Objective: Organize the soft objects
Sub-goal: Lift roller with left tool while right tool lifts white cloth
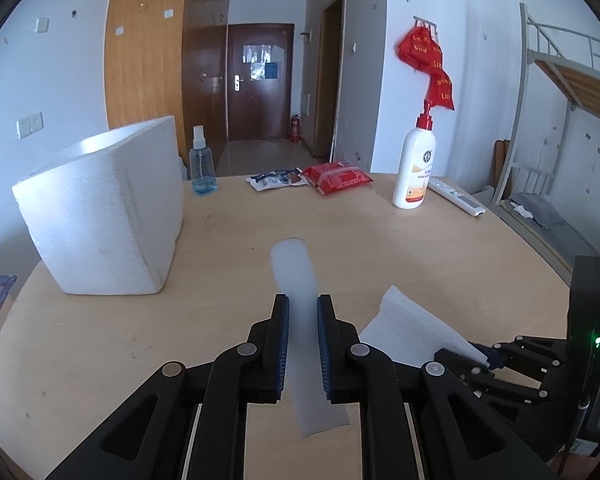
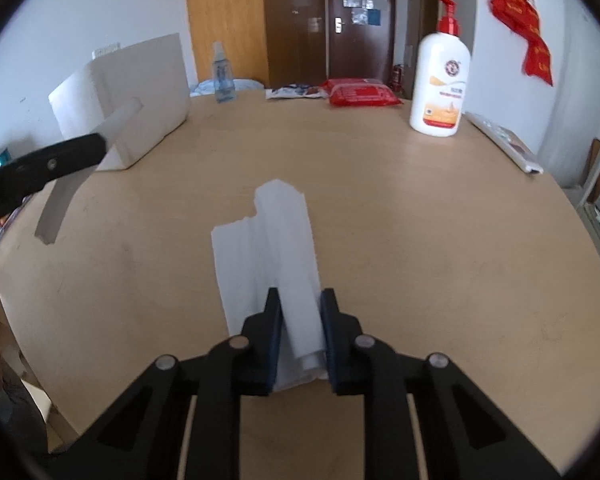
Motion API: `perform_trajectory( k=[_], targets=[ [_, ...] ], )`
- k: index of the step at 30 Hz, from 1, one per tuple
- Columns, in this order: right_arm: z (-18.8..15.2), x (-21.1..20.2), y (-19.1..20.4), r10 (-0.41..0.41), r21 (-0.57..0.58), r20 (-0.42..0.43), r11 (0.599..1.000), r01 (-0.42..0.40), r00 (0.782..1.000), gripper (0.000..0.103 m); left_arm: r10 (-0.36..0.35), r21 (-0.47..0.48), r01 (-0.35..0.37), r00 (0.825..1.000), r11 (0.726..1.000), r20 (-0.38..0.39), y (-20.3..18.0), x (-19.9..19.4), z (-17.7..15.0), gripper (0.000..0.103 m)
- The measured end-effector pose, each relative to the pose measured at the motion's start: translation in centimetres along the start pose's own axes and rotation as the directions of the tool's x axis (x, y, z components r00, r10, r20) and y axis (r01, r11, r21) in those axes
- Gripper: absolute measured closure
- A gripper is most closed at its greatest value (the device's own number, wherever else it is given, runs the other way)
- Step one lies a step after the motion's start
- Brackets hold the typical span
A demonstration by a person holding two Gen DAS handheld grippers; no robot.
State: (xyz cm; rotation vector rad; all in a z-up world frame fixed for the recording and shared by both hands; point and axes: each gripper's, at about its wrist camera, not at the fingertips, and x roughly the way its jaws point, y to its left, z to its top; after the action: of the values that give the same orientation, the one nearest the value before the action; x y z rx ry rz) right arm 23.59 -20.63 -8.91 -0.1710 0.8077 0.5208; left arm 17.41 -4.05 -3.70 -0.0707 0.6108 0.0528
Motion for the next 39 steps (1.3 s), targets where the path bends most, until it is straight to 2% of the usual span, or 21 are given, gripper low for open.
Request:
perform_trajectory(
  k=[1, 6, 17, 26, 39],
  targets=[
    [-0.1, -0.2, -0.1, 0.017, 0.006, 0.013, 1.000, -0.017, 1.000, 0.096, 0.001, -0.001, -0.001, 1.000, 1.000, 0.002, 0.0, -0.2, 0.0, 0.088],
    [-0.2, -1.1, -0.7, 0.048, 0.051, 0.043, 0.997, -0.050, 0.998, 0.096, 0.004, -0.006, -0.004, 1.000, 1.000, 0.022, 0.3, -1.5, -0.1, 0.088],
    [-0.2, -5.5, -0.2, 0.056, 0.065, 0.150, 0.996, -0.066, 0.987, 0.096, 0.005, 0.010, -0.006, 0.997, 1.000, 0.077, -0.1, -5.3, -0.4, 0.088],
    [-0.4, -10.7, 1.2, 0.072, 0.032, 0.265, 0.996, -0.083, 0.962, 0.096, 0.011, 0.015, -0.013, 0.991, 1.000, 0.133, -0.7, -9.0, -0.8, 0.088],
    [-2.2, -17.6, 3.4, 0.095, 0.004, 0.414, 0.994, -0.106, 0.905, 0.096, 0.033, 0.017, -0.038, 0.973, 0.999, 0.229, -0.9, -16.1, -2.3, 0.088]
  ],
)
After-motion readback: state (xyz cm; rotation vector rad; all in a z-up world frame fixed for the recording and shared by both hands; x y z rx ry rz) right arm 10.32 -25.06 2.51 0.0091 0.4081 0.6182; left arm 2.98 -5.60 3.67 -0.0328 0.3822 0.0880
